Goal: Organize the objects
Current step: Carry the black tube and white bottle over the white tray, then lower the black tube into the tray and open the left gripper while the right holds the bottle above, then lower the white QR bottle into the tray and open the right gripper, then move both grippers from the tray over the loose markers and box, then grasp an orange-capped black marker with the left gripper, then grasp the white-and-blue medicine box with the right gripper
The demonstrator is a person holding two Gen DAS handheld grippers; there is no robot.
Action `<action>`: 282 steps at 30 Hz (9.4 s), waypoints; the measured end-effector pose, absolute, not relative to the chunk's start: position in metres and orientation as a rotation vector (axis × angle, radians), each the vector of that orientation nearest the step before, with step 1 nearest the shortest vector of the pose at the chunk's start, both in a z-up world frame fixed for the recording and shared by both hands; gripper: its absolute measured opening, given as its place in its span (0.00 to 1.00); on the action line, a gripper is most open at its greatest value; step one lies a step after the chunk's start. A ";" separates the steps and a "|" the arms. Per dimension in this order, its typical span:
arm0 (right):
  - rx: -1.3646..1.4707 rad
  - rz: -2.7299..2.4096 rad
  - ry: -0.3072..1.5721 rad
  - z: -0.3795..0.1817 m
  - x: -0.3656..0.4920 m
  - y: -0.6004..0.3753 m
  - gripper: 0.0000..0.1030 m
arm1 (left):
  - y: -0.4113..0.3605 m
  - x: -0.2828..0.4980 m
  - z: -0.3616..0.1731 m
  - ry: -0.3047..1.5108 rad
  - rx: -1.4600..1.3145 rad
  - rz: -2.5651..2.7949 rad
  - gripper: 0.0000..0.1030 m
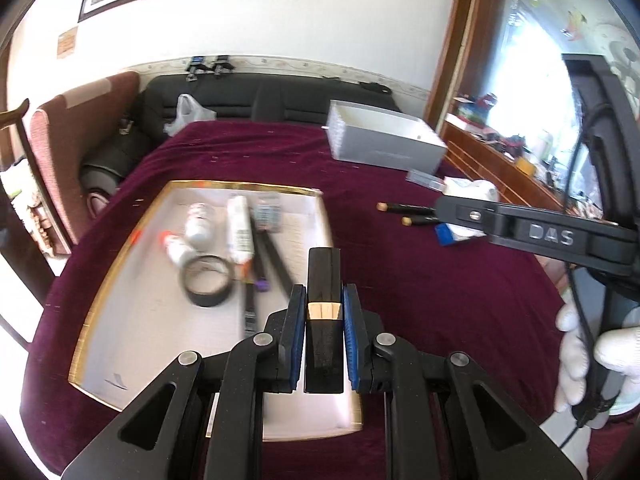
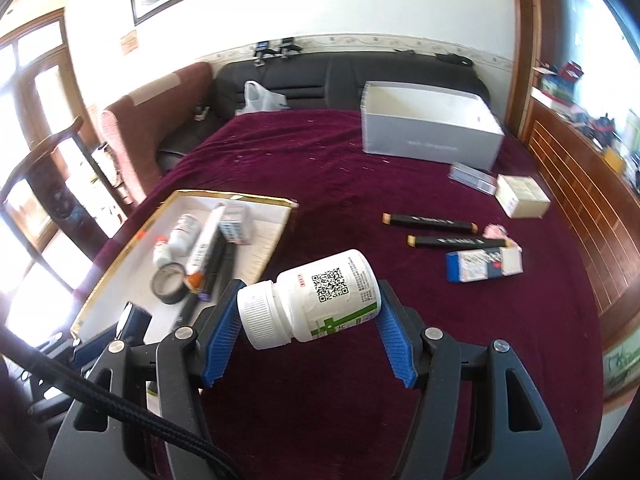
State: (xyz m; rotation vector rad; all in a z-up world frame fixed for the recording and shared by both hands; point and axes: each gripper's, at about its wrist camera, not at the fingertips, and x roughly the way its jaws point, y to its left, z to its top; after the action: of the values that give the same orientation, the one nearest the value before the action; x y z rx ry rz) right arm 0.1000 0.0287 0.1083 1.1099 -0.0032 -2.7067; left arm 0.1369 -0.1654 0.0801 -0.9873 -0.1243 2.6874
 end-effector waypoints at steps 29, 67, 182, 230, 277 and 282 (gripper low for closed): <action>1.211 -2.290 0.208 0.030 0.075 -0.132 0.62 | -0.289 0.056 0.012 -0.045 -1.256 2.800 0.14; 1.239 -2.148 0.492 -0.008 0.094 -0.183 0.62 | -0.289 0.016 0.003 -0.103 -1.436 2.698 0.28; 0.969 -2.471 -1.381 -0.018 0.046 0.369 0.78 | 0.161 -0.059 0.000 0.741 -0.963 2.025 0.54; 1.139 -2.640 -1.175 -0.021 0.045 0.351 0.78 | 0.070 0.044 0.016 0.494 -1.191 2.383 0.11; 1.436 -2.811 -0.526 0.029 0.093 0.201 0.31 | -0.042 0.101 0.051 0.293 -1.011 2.557 0.11; 1.382 -2.783 -0.490 0.046 0.094 0.178 0.31 | -0.059 0.107 0.060 0.269 -0.984 2.584 0.11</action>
State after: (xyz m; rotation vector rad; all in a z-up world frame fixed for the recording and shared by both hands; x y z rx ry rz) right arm 0.0937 0.1780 0.0459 1.3820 -0.4905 -2.7832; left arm 0.1069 -0.0587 0.0595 -0.9844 0.2689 2.5837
